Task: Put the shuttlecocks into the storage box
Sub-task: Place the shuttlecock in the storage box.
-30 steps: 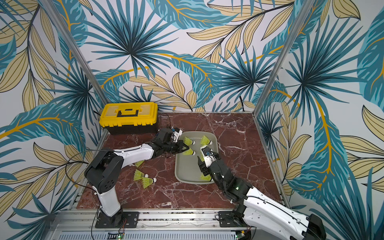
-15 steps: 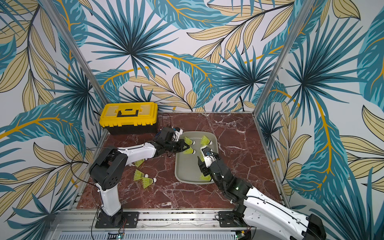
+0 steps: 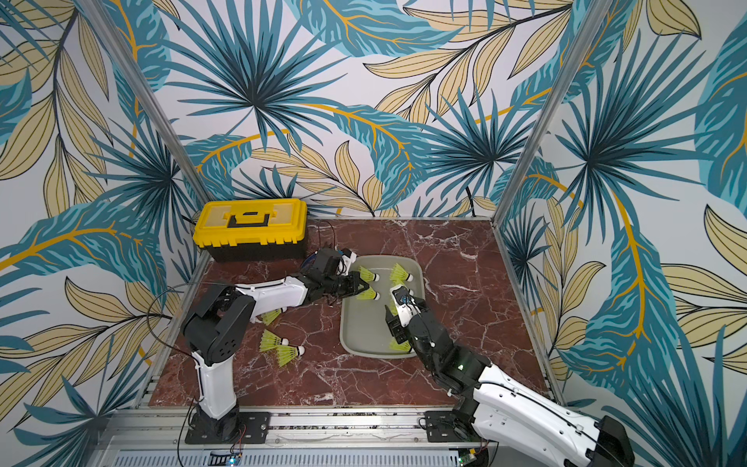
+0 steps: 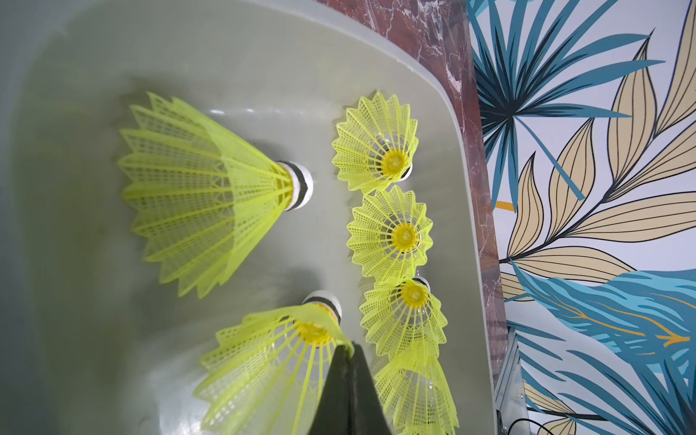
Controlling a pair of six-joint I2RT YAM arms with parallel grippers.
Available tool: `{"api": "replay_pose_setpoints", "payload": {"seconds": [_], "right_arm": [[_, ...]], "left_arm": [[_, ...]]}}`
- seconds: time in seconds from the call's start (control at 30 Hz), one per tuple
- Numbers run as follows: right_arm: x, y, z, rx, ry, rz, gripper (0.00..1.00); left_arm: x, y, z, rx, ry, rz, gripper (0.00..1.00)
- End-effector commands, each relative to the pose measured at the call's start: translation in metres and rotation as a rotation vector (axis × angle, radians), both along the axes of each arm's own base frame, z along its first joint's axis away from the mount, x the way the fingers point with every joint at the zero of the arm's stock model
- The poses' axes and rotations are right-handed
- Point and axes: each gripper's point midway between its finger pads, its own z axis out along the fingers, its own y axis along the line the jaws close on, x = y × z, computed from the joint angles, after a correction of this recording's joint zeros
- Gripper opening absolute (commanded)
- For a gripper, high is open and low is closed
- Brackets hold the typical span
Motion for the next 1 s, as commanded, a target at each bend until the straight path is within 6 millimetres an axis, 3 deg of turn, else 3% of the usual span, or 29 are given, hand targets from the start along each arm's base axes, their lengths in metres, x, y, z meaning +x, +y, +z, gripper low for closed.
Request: {"api": "replay_pose_setpoints", "payload": {"seconds": [0.0, 0.97], "right_arm": [[0.0, -0.003, -0.006, -0.001, 0.003, -0.017, 0.65], [0.0, -0.003, -0.008, -0.012, 0.011, -0.015, 0.65]], "left_arm": [[0.012, -0.005, 0.012, -0.003, -0.031, 0.015, 0.0], [0.02, 0.012, -0.002, 0.11, -0.042, 0.073, 0.02]]}}
